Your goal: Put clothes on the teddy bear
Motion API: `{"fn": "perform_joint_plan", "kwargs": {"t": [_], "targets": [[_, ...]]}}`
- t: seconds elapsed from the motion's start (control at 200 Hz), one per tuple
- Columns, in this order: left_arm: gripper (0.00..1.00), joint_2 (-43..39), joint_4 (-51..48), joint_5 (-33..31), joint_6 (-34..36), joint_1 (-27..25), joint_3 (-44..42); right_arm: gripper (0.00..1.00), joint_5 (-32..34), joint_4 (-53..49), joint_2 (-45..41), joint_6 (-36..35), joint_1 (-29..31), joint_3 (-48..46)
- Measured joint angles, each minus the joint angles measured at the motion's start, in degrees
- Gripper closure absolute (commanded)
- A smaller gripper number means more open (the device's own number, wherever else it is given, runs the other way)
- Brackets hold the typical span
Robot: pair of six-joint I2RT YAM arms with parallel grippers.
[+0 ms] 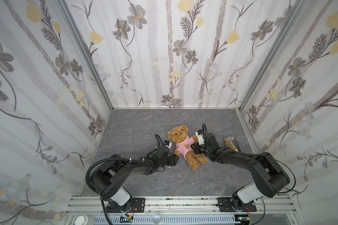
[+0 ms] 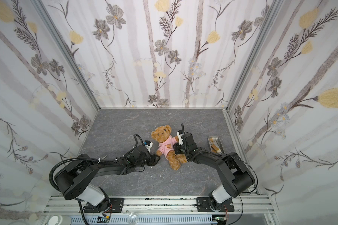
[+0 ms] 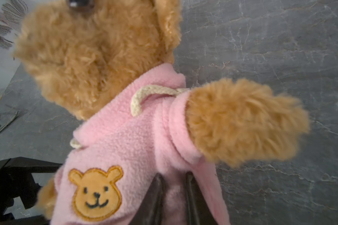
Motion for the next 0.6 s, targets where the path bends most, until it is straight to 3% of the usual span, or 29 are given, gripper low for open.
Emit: {"fn": "perform_joint_plan", "kwargs": {"t": [0.31, 0.599], "targets": [[0.33, 4.00, 2.99, 2.78, 2.23, 0.11, 4.31, 0.75, 0.37, 0.63, -2.05, 0.44, -0.17, -3.30], [0.20, -9.70, 2.84, 4.83, 2.75, 1.57, -0.96, 0.70, 0.70, 0.20, -4.61, 0.42, -0.26, -3.43]]}}
